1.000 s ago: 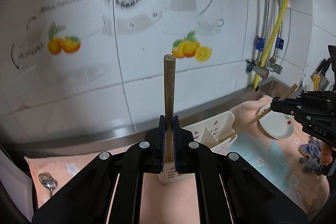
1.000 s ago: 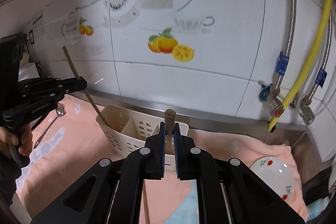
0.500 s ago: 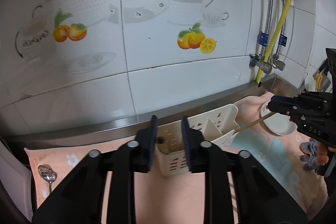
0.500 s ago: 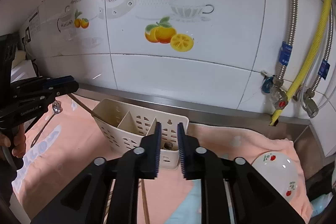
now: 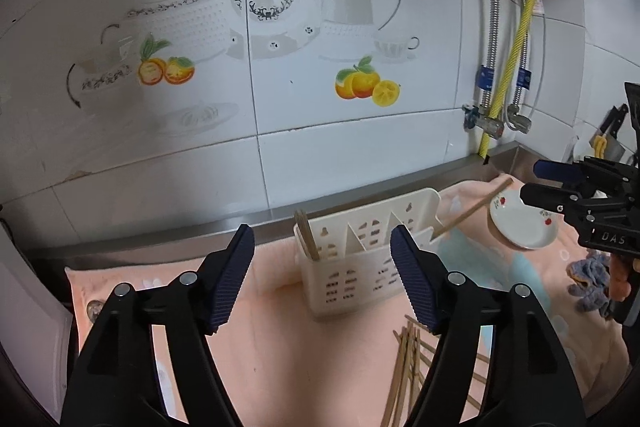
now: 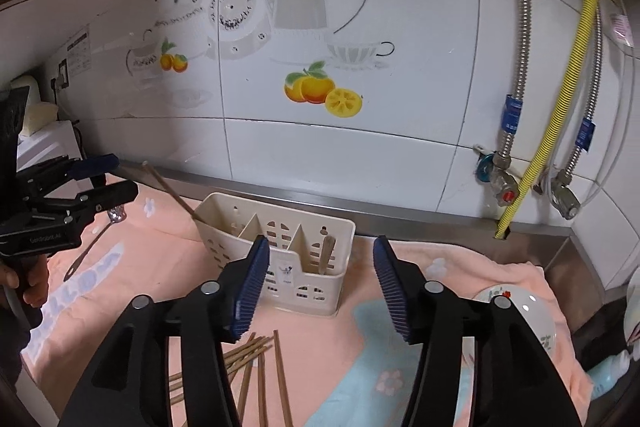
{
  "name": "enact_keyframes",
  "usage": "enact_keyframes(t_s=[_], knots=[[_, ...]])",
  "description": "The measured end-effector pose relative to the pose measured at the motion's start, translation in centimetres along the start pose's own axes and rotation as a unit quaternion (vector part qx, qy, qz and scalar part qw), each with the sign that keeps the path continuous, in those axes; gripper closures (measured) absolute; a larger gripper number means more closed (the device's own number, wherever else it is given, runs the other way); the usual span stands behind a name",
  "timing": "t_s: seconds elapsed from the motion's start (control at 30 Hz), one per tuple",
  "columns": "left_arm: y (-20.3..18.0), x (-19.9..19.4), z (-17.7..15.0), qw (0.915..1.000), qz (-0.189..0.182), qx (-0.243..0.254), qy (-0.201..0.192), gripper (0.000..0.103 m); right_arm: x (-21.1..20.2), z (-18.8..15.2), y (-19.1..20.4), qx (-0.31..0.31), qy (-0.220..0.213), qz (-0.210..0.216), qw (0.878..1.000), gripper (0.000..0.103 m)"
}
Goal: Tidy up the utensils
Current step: 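Lower the right gripper's chopstick into the holder and open while the left gripper releases its own, then withdraw both open grippers from the holder back over the remaining chopsticks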
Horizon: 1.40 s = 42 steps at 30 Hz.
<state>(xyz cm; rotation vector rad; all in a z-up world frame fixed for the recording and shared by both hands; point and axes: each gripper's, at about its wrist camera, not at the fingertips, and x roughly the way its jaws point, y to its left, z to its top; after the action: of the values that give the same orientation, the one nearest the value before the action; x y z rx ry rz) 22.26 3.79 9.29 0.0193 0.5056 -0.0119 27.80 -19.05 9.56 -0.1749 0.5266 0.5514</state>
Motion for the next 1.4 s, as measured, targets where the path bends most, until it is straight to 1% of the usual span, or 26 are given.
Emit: enact_keyframes(t_s=[0.03,0.1,0.17,0.27,0.33,0.4,0.47,0.67,1.1,1.23,1.4], knots=[[-0.1,-0.2,-0.3,1.0,0.001,0.0,0.0,0.031,-0.4,-0.2,0.1,0.002,-0.002,0.001,1.0,0.045],[-0.2,-0.7,-0.7,1.0,0.004,-0.002,-0.001,0.021,-0.9,-0.6,0.3,0.004,-0.004,0.003,1.0,0.04],[-0.2,-1.3,-1.2,1.0,0.005,-0.004,-0.006,0.017,-1.5,-1.1,0.5,0.004,-0.006,0.002,1.0,0.035],[-0.4,-2.3,-2.0,0.9999,0.01,-0.005,-0.011,0.007,-2.2,-2.0,1.0,0.004,-0.009,0.001,1.0,0.029],[-0.4,-3.0,-2.7,0.9999,0.01,-0.006,-0.012,0.005,-2.6,-2.6,1.2,0.006,-0.009,0.0,1.0,0.026],[-0.4,-3.4,-3.5,0.9999,0.01,-0.006,-0.01,0.005,-3.0,-3.4,1.5,0.006,-0.011,-0.002,1.0,0.021],[-0.4,-3.7,-4.4,0.9999,0.01,-0.006,-0.007,0.005,-3.4,-4.2,1.9,0.006,-0.011,-0.004,1.0,0.018],[-0.6,-4.4,-6.7,0.9998,0.021,-0.004,0.005,0.005,-4.1,-6.4,3.1,-0.005,-0.005,-0.014,1.0,0.013],[-1.0,-6.6,-10.6,0.999,0.043,-0.009,0.01,0.005,-6.2,-9.9,5.7,-0.02,-0.009,-0.02,1.0,0.01],[-0.9,-7.3,-11.5,0.9986,0.051,-0.012,0.011,0.005,-6.6,-10.8,6.4,-0.022,-0.01,-0.02,1.0,0.01],[-0.8,-8.0,-12.4,0.9983,0.053,-0.019,0.013,0.005,-6.7,-11.8,6.7,-0.016,-0.003,-0.017,1.0,0.01]])
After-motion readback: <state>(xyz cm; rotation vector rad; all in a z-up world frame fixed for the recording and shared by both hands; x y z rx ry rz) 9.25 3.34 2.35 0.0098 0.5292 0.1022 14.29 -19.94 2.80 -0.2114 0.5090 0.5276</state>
